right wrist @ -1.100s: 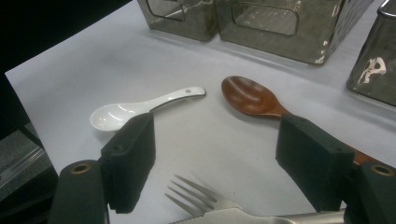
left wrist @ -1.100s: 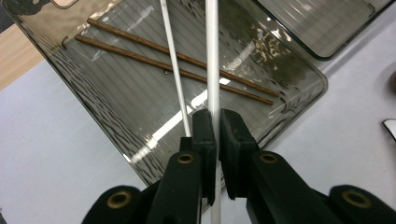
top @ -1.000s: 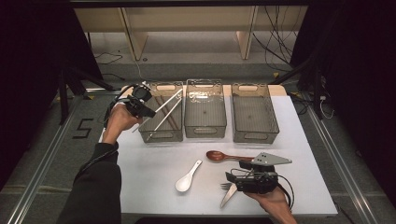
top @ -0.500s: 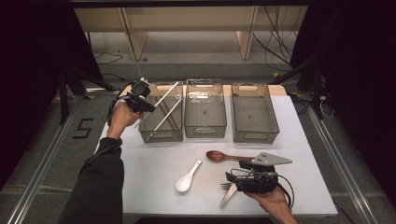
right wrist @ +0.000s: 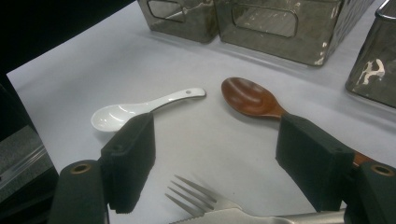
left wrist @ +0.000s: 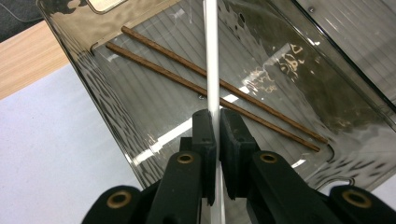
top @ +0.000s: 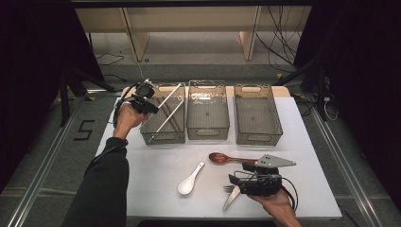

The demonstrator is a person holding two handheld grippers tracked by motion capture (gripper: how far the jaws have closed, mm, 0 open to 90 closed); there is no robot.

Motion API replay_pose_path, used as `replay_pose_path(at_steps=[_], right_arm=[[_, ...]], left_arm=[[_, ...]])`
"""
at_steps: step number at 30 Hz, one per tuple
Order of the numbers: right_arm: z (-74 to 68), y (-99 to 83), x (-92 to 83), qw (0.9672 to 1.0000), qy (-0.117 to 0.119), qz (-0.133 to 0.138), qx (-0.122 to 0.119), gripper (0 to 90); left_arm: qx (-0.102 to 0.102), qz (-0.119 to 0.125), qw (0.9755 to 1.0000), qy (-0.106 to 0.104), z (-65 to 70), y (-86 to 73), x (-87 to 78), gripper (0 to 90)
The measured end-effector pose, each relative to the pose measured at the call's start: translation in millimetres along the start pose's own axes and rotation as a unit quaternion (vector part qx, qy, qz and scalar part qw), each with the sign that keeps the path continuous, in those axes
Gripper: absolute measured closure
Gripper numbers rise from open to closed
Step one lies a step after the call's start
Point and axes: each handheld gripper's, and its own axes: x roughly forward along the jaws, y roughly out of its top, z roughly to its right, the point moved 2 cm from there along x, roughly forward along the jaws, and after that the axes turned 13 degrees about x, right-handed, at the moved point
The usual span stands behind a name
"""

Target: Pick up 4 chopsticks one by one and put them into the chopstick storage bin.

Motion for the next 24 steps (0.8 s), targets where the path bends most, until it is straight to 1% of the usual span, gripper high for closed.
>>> replay_pose_path(at_steps=[10,13,17,19,21,22,23,24], right_arm=[[-0.3,0.0,-0.4,1.0,0.0,0.0,0.0,29.2],[-0.3,0.1,-0.6,1.0,0.0,0.0,0.0,29.2],[-0.6,0.1,-0.7,1.0,0.001,0.0,0.001,29.2],[-0.2,0.0,-0.5,1.0,0.001,0.0,-0.001,29.2],[0.3,0.0,-0.4,1.0,0.0,0.0,-0.001,29.2],[0.5,0.1,-0.6,1.0,0.0,0.0,-0.001,29.2],[0.5,0.3,-0.8,1.0,0.0,0.001,0.0,29.2],[0.5,0.4,-1.1,1.0,0.0,0.001,0.0,29.2]], left_arm=[[-0.007,0.002,1.0,0.0,1.2,2.2,6.3,84.7],[-0.006,-0.003,1.0,-0.001,1.5,1.6,9.0,84.7],[-0.012,-0.004,0.9999,-0.006,1.8,-0.2,14.5,84.6],[-0.014,-0.011,0.9998,-0.009,1.3,-0.9,18.4,84.4],[-0.02,-0.007,0.9997,-0.008,0.2,-1.1,21.2,83.7],[-0.026,-0.004,0.9996,-0.011,0.6,-0.6,22.7,82.8],[-0.028,-0.007,0.9995,-0.013,1.1,0.0,23.8,76.1],[-0.026,-0.006,0.9996,-0.013,1.9,0.7,24.5,70.6]])
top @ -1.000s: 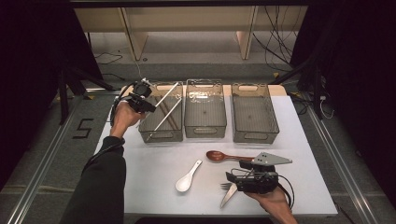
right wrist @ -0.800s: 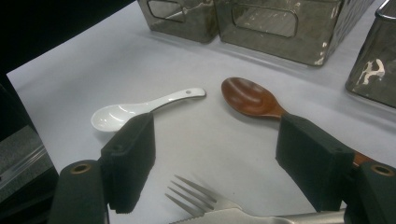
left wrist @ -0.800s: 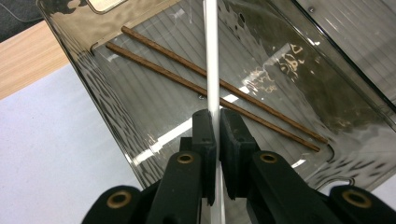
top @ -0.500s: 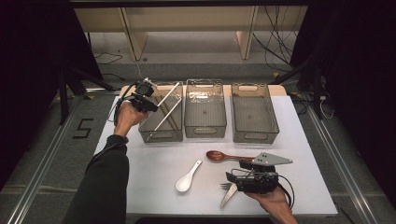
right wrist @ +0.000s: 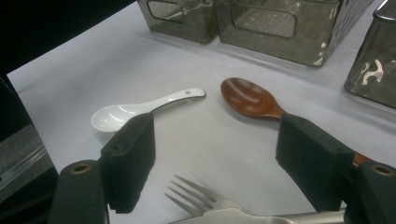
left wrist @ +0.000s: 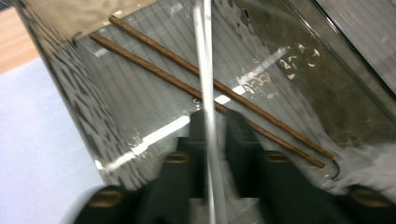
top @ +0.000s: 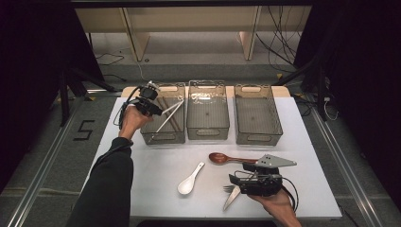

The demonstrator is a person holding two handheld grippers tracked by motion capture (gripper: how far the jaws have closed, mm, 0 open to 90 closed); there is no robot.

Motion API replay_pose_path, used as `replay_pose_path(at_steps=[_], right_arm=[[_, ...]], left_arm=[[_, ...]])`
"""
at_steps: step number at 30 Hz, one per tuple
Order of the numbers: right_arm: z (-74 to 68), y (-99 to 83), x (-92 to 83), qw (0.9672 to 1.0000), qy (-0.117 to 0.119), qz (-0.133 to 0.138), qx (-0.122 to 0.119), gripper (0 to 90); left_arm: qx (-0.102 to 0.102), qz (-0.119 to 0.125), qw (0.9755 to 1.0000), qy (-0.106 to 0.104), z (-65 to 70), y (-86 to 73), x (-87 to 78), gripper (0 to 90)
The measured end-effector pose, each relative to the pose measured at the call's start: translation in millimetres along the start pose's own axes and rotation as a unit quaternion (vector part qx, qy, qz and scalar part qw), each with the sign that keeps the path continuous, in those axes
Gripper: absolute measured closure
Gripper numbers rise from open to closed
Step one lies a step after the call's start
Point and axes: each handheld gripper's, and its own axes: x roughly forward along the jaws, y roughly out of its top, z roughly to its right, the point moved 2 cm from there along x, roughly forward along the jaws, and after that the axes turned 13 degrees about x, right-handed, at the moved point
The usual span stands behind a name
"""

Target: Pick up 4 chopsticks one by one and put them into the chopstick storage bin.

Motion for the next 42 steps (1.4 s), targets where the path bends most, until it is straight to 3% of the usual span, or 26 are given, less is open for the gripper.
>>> replay_pose_path(at_steps=[2,7,10,16,23,28,31,35,42], right_arm=[[0.3,0.0,0.0,1.0,0.0,0.0,0.001,29.2],[0.0,-0.5,0.0,1.0,-0.001,-0.001,0.001,29.2],[0.1,-0.4,0.1,1.0,-0.001,-0.001,0.001,29.2],[-0.1,-0.8,0.7,1.0,-0.002,-0.002,0.002,29.2],[-0.2,-0.5,0.4,1.0,-0.002,-0.001,0.001,29.2],[0.0,-0.3,-0.5,1.0,-0.003,0.0,0.001,29.2],[0.9,0.4,-1.3,1.0,-0.004,0.003,0.001,29.2],[1.9,0.7,-2.3,1.0,-0.006,0.004,0.002,29.2],[1.9,0.5,-2.1,1.0,-0.006,0.003,0.002,29.2]], left_arm=[[-0.006,-0.005,1.0,0.0,0.4,1.4,-0.4,56.9],[-0.011,-0.003,0.9999,-0.005,2.7,3.6,-7.8,41.6],[-0.023,0.015,0.9995,-0.014,4.5,4.3,-16.8,35.1],[-0.018,0.042,0.9987,-0.022,13.4,2.5,-38.8,26.7],[-0.01,0.059,0.9978,-0.028,29.5,-3.9,-57.4,21.5],[-0.02,0.081,0.9958,-0.037,44.1,-14.3,-67.0,19.9],[-0.012,0.086,0.9956,-0.037,54.1,-21.0,-70.6,19.6],[-0.02,0.109,0.9927,-0.049,65.4,-31.2,-77.3,19.0],[-0.015,0.124,0.9905,-0.057,83.2,-45.4,-84.0,17.9]])
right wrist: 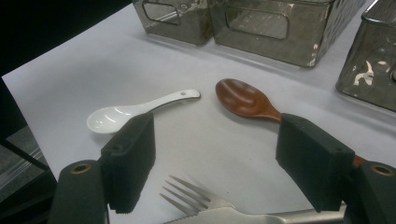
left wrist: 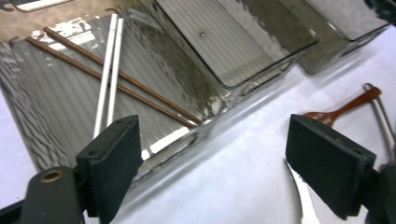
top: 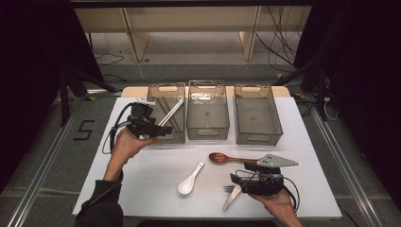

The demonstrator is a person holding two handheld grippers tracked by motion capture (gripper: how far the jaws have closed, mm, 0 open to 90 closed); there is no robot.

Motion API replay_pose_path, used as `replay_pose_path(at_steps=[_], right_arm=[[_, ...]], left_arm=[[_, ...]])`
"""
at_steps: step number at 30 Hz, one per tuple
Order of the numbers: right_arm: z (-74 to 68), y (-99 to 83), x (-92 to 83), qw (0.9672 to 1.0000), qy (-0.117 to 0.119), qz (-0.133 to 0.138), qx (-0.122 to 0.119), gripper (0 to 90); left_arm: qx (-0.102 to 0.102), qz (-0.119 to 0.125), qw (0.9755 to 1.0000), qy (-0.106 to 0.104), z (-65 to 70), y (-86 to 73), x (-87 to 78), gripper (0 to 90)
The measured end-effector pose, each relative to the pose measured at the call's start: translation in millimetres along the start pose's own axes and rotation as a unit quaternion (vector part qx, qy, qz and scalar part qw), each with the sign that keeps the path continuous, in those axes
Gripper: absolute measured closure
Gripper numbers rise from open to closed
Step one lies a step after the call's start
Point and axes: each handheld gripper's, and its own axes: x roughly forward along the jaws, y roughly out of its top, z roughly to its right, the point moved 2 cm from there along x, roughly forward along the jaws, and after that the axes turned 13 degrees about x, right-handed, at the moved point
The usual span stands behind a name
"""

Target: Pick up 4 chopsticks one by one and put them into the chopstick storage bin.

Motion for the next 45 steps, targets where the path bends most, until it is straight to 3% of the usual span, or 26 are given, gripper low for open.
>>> replay_pose_path(at_steps=[12,18,30,40,45], right_arm=[[-0.2,-0.9,1.5,1.0,-0.001,-0.003,-0.002,29.2],[-0.7,-0.9,1.8,1.0,0.0,-0.002,-0.004,29.2],[0.2,-1.4,2.8,1.0,-0.001,-0.005,-0.003,29.2],[3.3,-1.9,2.4,1.0,-0.003,-0.005,0.0,29.2],[4.2,-1.9,2.2,1.0,-0.004,-0.004,0.0,29.2]], left_arm=[[0.012,-0.011,0.9999,-0.001,21.7,-15.3,5.9,17.0],[0.029,-0.026,0.9992,-0.011,37.3,-18.3,15.9,16.6],[0.033,-0.055,0.9978,-0.016,49.2,-27.4,28.9,16.4],[0.042,-0.086,0.9948,-0.033,65.8,-31.1,42.6,16.6],[0.048,-0.107,0.9921,-0.046,74.4,-33.2,49.3,17.3]])
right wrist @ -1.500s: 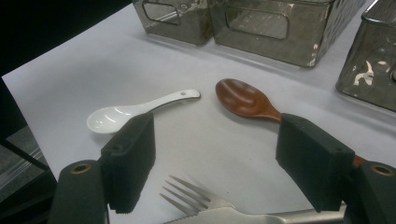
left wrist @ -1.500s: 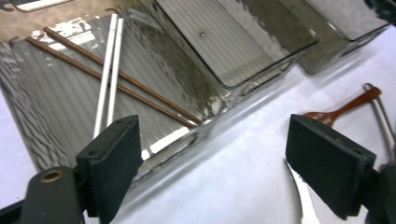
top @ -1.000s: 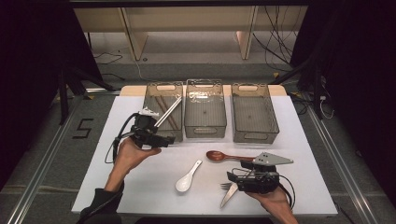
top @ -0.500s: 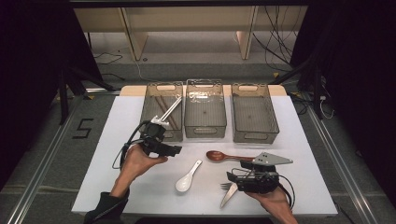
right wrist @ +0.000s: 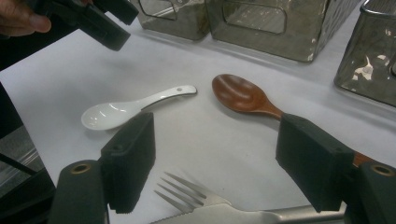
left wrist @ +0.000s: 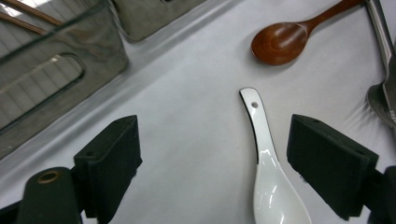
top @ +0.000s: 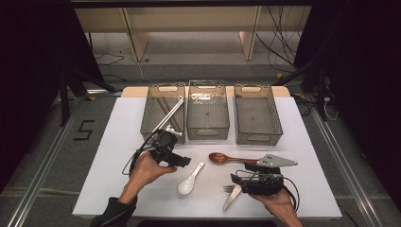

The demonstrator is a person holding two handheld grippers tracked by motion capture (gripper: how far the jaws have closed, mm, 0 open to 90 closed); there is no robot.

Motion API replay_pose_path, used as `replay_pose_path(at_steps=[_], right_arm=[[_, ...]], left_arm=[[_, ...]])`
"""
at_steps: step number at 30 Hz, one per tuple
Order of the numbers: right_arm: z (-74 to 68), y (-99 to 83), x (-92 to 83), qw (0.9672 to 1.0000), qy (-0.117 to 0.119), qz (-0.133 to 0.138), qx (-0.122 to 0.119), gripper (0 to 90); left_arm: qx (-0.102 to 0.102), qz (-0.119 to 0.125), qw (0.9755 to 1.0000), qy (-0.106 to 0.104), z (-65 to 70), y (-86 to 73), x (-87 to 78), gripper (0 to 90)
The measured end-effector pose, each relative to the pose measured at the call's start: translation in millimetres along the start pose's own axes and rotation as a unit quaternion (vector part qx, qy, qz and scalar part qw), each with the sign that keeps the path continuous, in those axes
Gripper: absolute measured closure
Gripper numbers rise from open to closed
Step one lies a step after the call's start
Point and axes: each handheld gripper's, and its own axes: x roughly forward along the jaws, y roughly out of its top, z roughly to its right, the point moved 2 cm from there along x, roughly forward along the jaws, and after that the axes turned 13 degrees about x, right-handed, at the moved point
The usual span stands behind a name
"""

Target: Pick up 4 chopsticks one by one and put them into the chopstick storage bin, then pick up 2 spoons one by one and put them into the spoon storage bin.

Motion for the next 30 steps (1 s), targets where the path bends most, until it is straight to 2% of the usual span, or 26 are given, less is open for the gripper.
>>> replay_pose_path(at_steps=[14,24,30], right_arm=[[0.7,-1.1,0.0,1.0,-0.002,-0.001,0.004,29.2],[-0.2,-1.2,-2.3,1.0,-0.004,0.001,0.003,29.3],[1.9,-1.3,-0.8,1.0,-0.004,0.0,0.004,29.2]], left_arm=[[0.019,-0.036,0.9989,-0.025,19.8,-2.1,22.6,19.8],[0.029,-0.053,0.9977,-0.03,27.1,-4.2,33.9,22.1],[0.025,-0.056,0.9973,-0.039,28.0,-3.0,37.8,25.9]])
